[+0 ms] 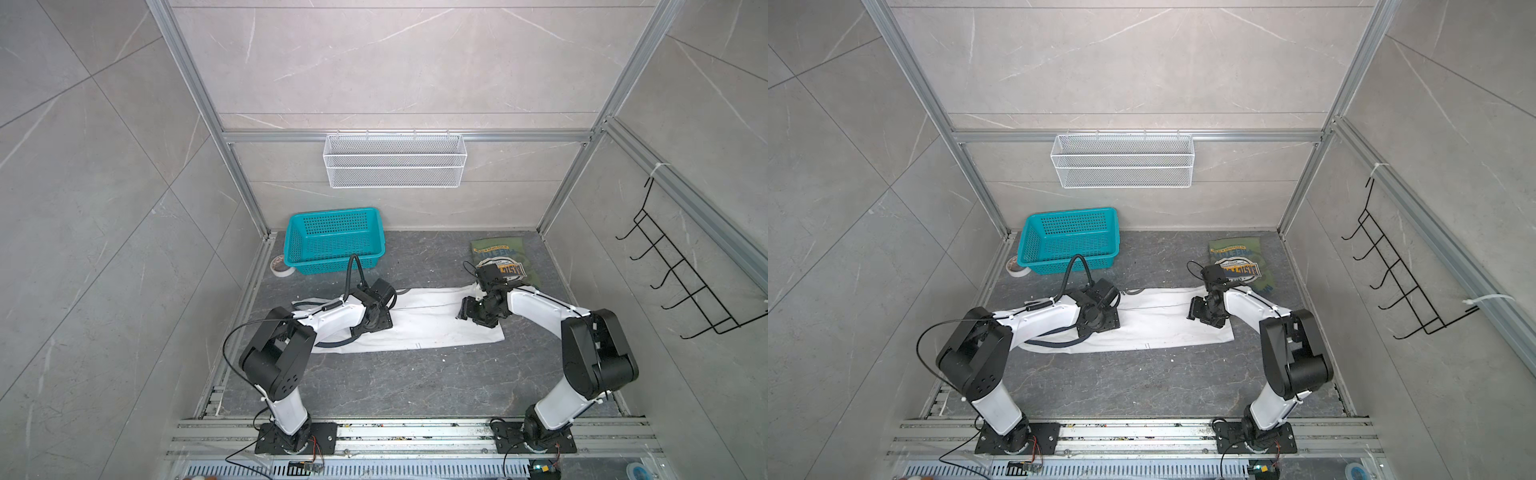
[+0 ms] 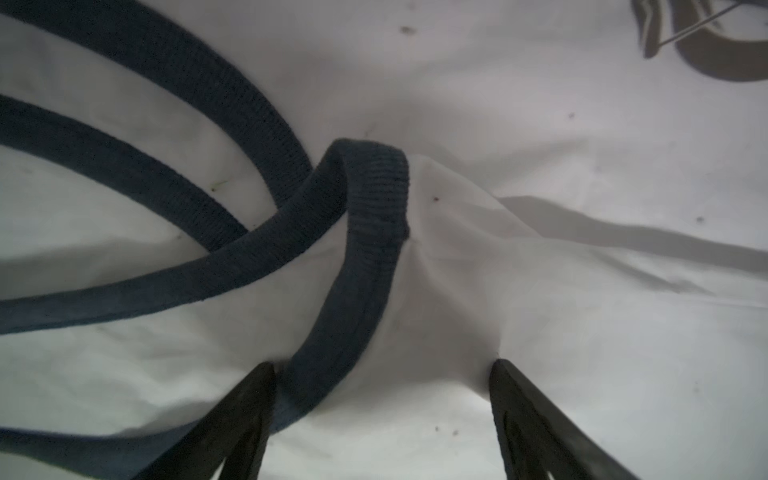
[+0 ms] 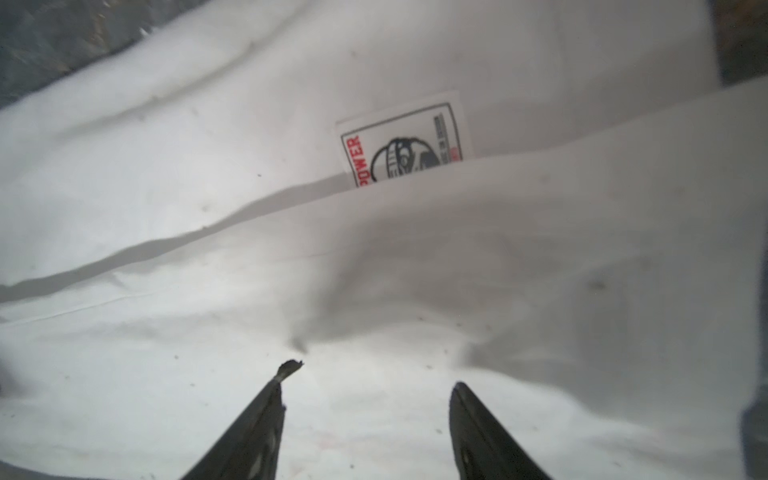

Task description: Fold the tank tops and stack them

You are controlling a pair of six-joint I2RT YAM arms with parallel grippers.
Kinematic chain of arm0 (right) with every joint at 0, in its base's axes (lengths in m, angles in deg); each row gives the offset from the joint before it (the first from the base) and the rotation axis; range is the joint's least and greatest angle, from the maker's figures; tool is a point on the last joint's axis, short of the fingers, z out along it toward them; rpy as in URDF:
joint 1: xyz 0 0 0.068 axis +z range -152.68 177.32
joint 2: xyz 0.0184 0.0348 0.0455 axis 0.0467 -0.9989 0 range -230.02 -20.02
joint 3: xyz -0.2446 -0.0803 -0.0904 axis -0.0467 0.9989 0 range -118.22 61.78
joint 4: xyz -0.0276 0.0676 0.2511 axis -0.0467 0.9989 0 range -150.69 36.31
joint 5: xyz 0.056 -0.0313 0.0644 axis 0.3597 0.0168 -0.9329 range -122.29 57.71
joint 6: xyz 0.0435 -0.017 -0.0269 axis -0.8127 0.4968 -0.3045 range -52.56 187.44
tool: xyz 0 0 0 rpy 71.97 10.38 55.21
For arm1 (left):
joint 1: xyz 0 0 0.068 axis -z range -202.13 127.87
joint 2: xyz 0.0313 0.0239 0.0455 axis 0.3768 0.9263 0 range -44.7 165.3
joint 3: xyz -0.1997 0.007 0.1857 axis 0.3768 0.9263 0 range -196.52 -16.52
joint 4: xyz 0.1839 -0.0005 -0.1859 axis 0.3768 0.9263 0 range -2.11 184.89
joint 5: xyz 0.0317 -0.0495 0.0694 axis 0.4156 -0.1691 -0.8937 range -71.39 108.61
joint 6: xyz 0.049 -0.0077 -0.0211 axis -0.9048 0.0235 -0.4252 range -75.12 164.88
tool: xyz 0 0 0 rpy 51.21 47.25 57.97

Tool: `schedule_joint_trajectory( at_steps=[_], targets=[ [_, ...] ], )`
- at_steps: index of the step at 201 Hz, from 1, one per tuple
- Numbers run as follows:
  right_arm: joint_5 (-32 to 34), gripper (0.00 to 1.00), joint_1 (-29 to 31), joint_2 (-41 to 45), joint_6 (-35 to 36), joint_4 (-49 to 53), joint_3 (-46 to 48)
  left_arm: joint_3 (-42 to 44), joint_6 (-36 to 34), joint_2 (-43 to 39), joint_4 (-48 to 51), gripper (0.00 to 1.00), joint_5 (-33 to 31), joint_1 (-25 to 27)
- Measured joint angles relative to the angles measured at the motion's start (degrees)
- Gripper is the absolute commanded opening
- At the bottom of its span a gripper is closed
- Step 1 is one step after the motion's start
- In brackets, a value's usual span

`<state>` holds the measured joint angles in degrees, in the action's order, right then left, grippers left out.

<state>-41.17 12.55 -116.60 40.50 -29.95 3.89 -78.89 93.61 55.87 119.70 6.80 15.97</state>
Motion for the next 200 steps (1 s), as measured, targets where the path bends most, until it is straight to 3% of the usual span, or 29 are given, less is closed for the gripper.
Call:
schedule_joint_trajectory(
  at_steps=[51,104,161,200],
  targets=[
    [3.1,0.65,4.1,1.6,-0.3,-1.9,4.7,-8.3,-1.1,8.5,2.7,0.83,-4.4,6.5],
    [4.9,0.65,9.0,13.9,-5.4,-1.7,16.9,-20.7,-5.1,17.6,2.6,0.83,-3.9,12.4],
    [3.7,0.65,15.7,29.2,-14.3,4.7,26.9,-37.3,-16.7,27.9,3.1,0.83,1.3,14.2],
    [2.8,0.65,19.9,32.0,-18.4,6.9,28.1,-50.7,-25.1,35.9,3.0,0.83,8.0,14.3]
  ],
)
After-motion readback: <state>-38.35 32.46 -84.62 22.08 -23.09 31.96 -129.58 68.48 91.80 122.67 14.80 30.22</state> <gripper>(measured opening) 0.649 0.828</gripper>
